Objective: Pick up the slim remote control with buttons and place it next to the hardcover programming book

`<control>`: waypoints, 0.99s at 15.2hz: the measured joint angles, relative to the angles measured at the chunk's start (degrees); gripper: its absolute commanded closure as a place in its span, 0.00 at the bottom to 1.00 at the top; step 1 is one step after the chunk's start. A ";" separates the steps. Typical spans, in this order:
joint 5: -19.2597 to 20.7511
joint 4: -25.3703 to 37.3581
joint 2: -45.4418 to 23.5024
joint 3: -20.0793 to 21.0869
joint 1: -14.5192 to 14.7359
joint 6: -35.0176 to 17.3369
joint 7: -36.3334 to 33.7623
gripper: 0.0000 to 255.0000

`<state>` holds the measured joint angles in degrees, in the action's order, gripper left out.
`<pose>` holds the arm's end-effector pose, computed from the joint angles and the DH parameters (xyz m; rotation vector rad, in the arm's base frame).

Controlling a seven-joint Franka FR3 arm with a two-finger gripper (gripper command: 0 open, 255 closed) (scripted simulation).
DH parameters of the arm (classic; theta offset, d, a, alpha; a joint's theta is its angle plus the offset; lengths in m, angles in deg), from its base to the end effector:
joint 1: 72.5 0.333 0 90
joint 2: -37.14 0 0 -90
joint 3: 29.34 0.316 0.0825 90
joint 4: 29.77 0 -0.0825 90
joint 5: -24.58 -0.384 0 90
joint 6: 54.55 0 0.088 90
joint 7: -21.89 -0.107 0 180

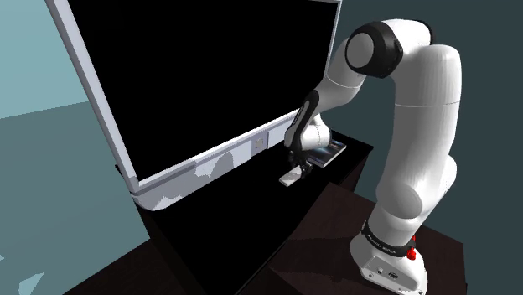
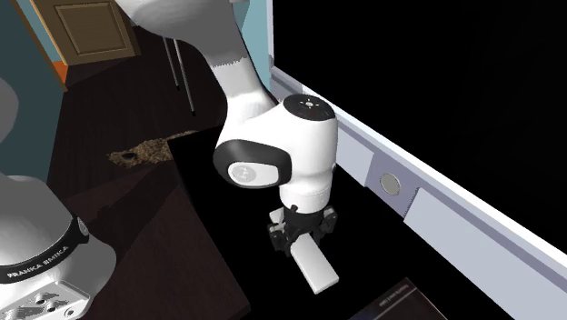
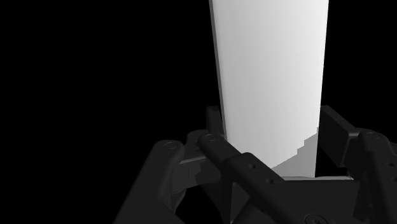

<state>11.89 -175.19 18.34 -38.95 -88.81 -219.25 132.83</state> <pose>0.3989 -0.2140 0.1547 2.5081 1.8671 0.0196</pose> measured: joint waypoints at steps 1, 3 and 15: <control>-0.40 0.24 -0.76 0.39 -0.32 -0.52 0.33 1.00; -0.71 0.35 -1.31 0.71 -0.60 -0.98 0.60 1.00; -0.81 0.35 -1.46 0.82 -0.69 -1.16 0.69 0.00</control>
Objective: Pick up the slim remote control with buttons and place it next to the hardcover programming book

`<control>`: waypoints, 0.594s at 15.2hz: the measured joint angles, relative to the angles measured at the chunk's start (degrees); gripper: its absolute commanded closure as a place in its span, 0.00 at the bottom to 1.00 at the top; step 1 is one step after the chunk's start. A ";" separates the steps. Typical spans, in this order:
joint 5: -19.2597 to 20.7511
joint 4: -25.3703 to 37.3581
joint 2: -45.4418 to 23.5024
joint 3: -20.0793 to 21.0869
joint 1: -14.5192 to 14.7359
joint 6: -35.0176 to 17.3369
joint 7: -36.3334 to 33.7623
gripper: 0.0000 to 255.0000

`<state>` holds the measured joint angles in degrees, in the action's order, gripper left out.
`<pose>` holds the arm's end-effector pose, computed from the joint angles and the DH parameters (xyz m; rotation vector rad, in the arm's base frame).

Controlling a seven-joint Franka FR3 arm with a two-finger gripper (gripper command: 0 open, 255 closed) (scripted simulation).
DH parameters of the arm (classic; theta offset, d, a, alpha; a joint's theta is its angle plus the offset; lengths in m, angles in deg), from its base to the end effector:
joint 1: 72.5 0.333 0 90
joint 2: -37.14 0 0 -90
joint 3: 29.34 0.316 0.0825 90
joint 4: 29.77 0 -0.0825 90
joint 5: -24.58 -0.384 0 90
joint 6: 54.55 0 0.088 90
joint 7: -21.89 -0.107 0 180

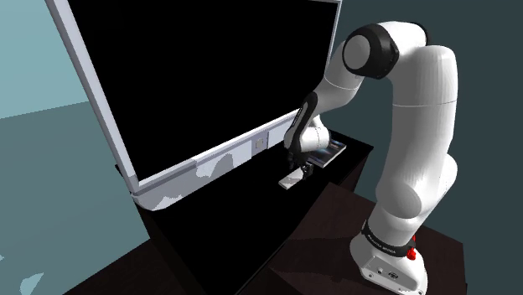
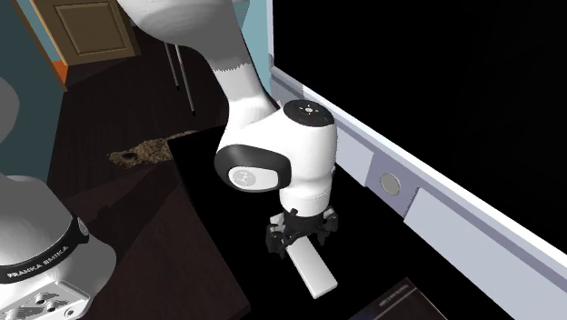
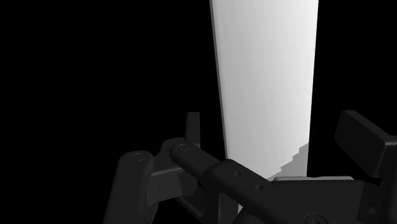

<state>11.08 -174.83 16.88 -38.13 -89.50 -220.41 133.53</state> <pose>0.3988 -0.2143 0.1465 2.5073 1.8669 0.0202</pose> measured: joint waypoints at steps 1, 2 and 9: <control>0.60 -0.37 1.21 -0.69 0.47 0.85 -0.40 0.00; 1.56 -0.64 2.85 -1.65 1.29 2.19 -1.21 0.00; 5.37 -1.79 8.74 -4.53 3.36 6.84 -4.06 0.00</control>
<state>16.45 -176.63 25.63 -42.66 -86.14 -213.56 129.47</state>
